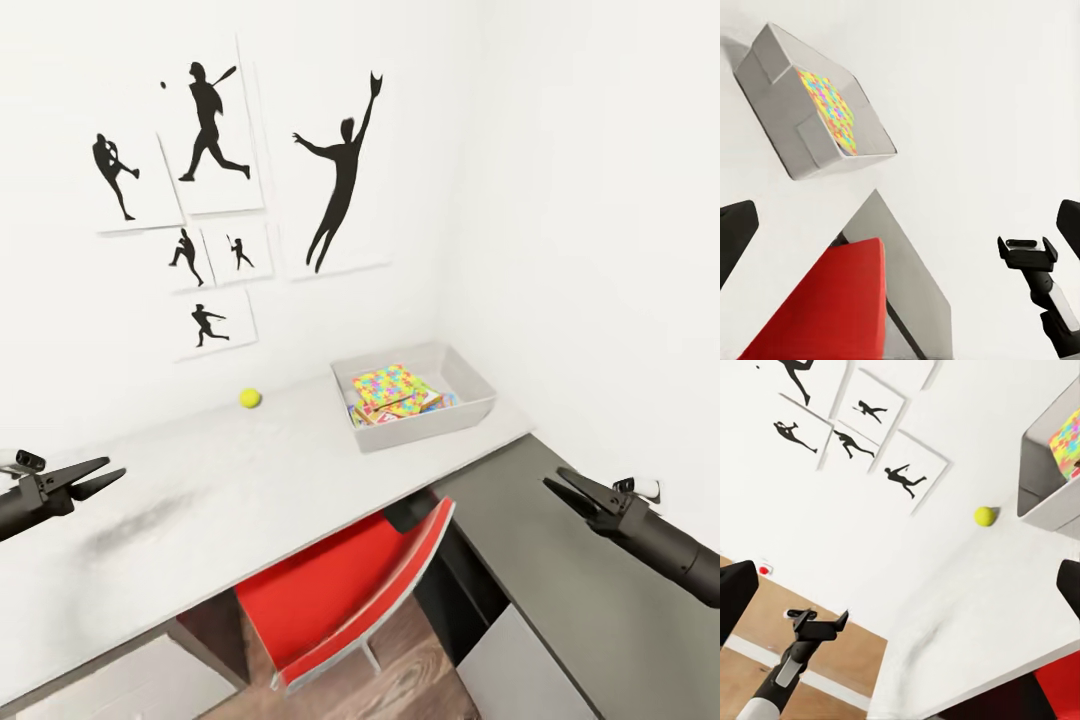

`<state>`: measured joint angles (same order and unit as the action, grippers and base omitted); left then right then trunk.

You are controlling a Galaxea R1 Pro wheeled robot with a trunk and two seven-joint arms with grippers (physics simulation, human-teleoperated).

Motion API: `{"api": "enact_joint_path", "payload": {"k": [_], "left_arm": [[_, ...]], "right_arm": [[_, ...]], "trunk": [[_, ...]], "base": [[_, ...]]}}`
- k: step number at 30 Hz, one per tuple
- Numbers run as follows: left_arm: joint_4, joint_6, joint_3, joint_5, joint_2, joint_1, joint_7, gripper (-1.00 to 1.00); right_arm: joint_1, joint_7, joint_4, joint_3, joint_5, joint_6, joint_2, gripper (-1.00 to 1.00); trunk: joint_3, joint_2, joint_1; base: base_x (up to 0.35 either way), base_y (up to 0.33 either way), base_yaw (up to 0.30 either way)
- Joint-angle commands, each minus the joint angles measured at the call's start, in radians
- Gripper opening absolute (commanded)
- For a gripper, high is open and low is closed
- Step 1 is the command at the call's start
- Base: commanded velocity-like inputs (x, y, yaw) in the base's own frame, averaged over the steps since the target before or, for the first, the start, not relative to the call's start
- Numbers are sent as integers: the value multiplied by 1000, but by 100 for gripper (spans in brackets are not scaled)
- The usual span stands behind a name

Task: Put all the toys in the child's room - the three board games (two on the bed and one on the table), the two jigsaw puzzles on the table, and the tennis ball on the table - inside the toy box on the table in the child's room.

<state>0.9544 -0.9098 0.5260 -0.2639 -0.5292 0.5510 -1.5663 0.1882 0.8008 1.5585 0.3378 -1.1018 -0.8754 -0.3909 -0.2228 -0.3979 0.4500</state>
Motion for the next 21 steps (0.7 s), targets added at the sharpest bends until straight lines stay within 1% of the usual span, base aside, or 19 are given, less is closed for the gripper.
{"api": "enact_joint_path", "payload": {"k": [1,6,13,17,21], "left_arm": [[0,-11,0,2,0,1,-4,100],[0,-11,0,2,-1,1,-4,100],[0,-11,-1,2,0,1,-4,100],[0,-11,0,2,0,1,-4,100],[0,-10,-1,2,2,1,-4,100]], "right_arm": [[0,2,1,1,-1,-5,0,100],[0,2,3,0,0,-4,0,100],[0,-3,11,0,0,-2,0,100],[0,-11,19,-4,0,0,1,100],[6,-41,23,-5,0,-16,-4,100]], "trunk": [[-2,-2,0],[-2,-2,0],[-2,-2,0],[-2,-2,0],[-2,-2,0]], "base": [[-305,75,283],[-225,176,289],[-50,228,292],[-6,64,292],[-2,16,292]]}}
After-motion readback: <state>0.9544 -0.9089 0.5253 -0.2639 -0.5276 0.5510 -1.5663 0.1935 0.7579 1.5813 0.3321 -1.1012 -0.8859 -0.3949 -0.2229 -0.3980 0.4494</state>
